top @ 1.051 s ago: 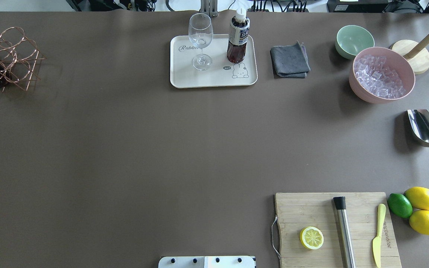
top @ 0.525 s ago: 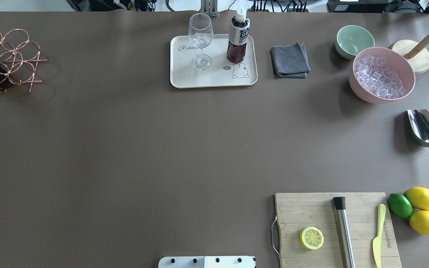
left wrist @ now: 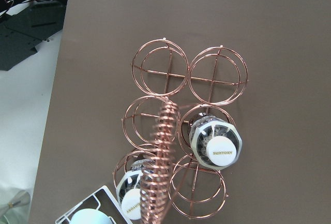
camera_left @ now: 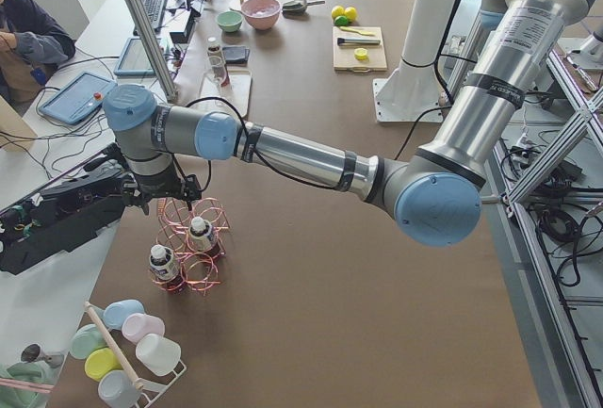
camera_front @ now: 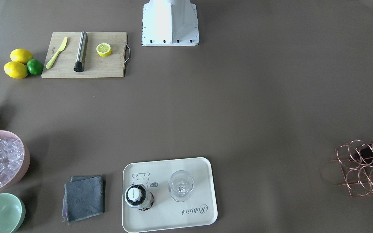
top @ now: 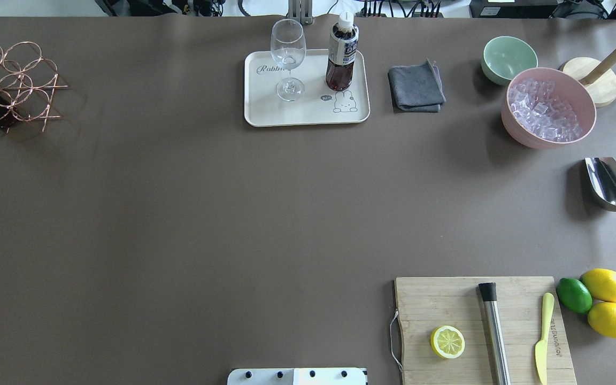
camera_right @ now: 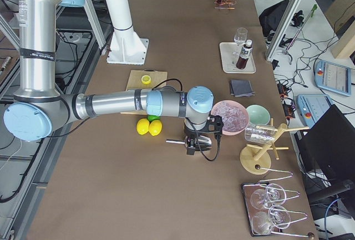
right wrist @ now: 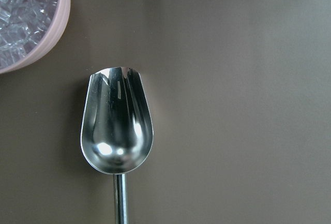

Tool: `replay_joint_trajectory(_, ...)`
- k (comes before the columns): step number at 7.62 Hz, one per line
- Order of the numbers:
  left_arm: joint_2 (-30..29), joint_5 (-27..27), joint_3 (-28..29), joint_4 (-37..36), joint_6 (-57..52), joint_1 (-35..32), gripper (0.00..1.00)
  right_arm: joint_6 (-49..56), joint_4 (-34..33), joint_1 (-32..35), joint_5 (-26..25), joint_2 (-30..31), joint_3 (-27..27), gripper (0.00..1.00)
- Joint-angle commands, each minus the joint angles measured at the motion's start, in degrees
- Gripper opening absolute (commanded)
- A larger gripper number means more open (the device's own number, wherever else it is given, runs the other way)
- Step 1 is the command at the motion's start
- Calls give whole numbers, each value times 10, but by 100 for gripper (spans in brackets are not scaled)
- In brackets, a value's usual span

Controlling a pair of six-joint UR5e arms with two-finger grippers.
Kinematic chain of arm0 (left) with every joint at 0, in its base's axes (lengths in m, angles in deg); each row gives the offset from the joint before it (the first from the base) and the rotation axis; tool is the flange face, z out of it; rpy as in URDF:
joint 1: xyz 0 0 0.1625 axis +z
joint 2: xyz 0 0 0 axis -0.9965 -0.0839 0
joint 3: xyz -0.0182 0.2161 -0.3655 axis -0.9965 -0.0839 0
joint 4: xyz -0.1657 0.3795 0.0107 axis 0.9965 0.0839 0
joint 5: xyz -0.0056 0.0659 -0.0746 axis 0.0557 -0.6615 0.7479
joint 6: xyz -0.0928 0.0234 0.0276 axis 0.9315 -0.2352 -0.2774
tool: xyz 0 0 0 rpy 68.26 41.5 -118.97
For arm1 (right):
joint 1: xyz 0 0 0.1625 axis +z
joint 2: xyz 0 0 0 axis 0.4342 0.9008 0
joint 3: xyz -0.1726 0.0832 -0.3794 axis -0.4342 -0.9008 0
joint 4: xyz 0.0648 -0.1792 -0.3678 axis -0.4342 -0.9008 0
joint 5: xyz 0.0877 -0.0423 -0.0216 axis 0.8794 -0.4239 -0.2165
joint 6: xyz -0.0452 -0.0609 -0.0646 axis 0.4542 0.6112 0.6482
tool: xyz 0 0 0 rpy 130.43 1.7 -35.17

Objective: Take tea from basket to plate

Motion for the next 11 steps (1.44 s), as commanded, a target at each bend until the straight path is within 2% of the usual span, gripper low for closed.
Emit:
replay_joint_trajectory(1, 113, 1, -96, -7, 187, -17, 98, 1, 1, 1, -4, 4, -2, 100)
replay_joint_trajectory(3, 177, 1, -117, -7, 438, -17, 98, 1, 1, 2, -4, 4, -1, 100)
replay_joint_trajectory(5, 216, 5, -120, -8, 564, -16, 98, 1, 1, 3, -4, 4, -1, 100)
replay_joint_trajectory(7, 246, 15, -126, 0, 581, -13, 98, 1, 1, 6, -4, 4, -1, 100)
replay_joint_trajectory(11, 255, 14, -121, -1, 583, -11, 98, 1, 2, 10, -4, 5, -1, 100)
